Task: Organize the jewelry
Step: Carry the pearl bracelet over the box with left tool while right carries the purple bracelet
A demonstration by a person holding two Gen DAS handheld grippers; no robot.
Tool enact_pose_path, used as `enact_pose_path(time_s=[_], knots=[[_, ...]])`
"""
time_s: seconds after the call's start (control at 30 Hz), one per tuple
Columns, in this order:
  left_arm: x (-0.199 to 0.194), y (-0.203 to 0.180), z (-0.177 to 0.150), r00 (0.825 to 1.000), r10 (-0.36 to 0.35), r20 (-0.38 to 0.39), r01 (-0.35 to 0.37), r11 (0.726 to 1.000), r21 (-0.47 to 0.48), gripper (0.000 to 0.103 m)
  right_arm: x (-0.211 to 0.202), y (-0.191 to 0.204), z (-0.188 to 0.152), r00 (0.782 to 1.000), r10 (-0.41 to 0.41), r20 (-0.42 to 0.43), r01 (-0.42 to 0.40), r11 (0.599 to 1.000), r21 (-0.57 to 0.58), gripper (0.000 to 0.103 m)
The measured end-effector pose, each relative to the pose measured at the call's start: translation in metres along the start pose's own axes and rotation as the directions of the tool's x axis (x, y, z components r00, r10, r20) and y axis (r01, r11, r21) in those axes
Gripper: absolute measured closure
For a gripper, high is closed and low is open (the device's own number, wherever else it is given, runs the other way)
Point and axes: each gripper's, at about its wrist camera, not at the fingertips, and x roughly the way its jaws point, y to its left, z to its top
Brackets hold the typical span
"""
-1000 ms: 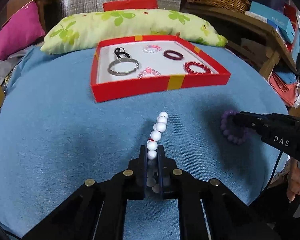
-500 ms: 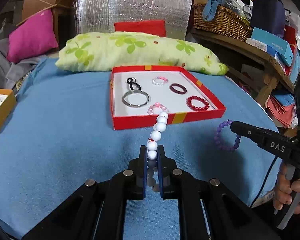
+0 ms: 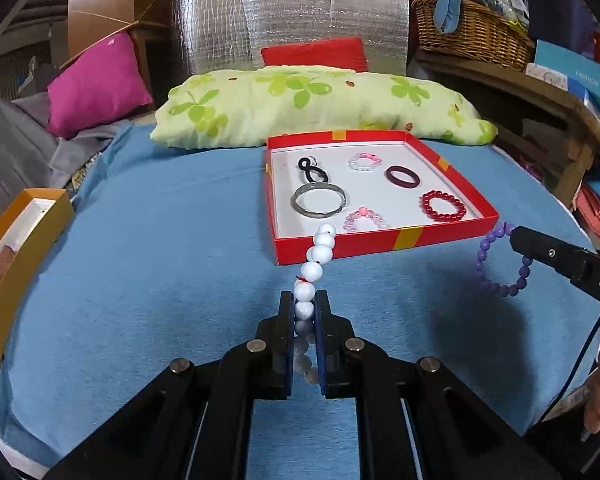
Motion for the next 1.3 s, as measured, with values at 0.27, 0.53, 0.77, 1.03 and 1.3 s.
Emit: enact_pose_path(time_s=[0.27, 0.53, 0.77, 1.03, 1.3], knots=[[-0.002, 0.001, 0.002, 1.0, 0.011, 0.001, -0.011, 1.0, -0.004, 0.093, 0.002, 0.005, -0.002, 1.0, -0.001, -0.004, 0.001, 1.0, -0.014, 0.093], [-0.006, 0.001, 0.004, 1.0, 0.021, 0.014, -0.021, 1.0, -0.007, 0.093, 0.0, 0.009, -0.001, 1.0, 0.009, 0.006, -0.009, 1.0, -0.022, 0.093], [-0.008, -0.001, 0.006, 0.999, 0.024, 0.024, -0.024, 1.0, 0.0, 0.093, -0.002, 0.009, 0.001, 1.0, 0.009, 0.015, -0.008, 1.0, -0.025, 0.093], [-0.008, -0.003, 0.013, 1.0, 0.004, 0.024, -0.004, 1.0, -0.003, 0.093, -0.003, 0.006, 0.009, 1.0, 0.011, 0.03, -0.01, 1.0, -0.018, 0.093], [-0.008, -0.005, 0.035, 0.999, -0.034, 0.013, 0.034, 0.999, 0.003, 0.093, -0.008, -0.007, 0.031, 0.998, 0.005, 0.059, -0.004, 1.0, -0.01, 0.093]])
